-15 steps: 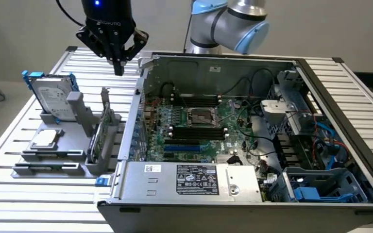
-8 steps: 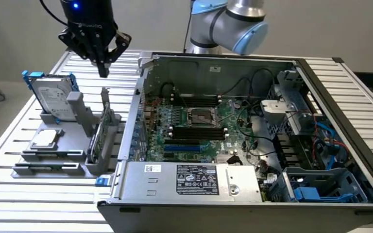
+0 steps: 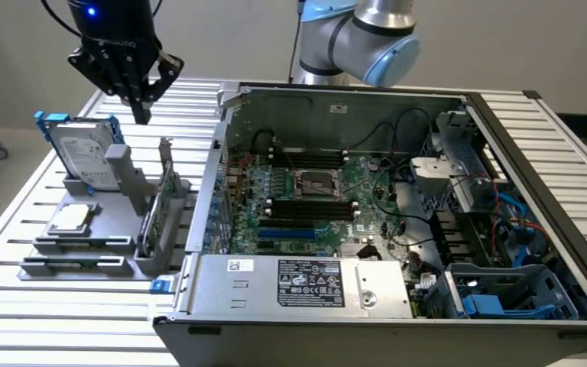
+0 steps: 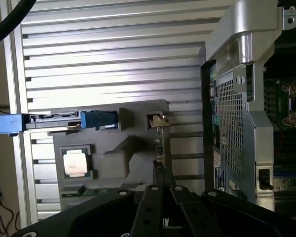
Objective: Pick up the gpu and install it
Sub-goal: 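Reach for the gpu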
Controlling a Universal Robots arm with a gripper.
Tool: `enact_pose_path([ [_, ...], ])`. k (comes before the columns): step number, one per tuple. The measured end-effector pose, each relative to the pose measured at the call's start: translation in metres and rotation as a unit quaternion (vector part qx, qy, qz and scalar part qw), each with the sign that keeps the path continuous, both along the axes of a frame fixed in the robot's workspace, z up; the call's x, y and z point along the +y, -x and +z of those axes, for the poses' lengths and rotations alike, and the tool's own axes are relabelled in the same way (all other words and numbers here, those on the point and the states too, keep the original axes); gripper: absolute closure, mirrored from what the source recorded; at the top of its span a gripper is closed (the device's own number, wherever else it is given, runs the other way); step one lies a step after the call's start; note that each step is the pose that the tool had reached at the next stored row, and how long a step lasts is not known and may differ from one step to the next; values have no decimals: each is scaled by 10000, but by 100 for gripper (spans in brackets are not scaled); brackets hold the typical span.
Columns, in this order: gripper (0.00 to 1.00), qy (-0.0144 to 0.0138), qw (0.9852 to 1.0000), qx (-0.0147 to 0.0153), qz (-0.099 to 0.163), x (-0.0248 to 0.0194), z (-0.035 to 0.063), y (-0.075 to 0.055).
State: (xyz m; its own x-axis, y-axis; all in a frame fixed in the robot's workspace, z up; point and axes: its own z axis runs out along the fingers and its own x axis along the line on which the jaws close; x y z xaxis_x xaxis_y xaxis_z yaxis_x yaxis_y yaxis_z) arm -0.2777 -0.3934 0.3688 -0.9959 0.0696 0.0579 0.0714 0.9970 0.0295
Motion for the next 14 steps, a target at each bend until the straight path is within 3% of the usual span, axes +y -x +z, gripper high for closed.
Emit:
enact_pose_path([
  [2,89,85,10000,1,31,0,1,17],
  [4,89,143,9998,-1,98,-1,3,38],
  [5,89,154,9998,-1,135,-1,4,44],
  [10,89,156,9992,-9,361,-26,3,47],
  [13,89,157,9989,-55,449,-63,3,48],
  [14,89,154,9988,-89,461,-74,1,54],
])
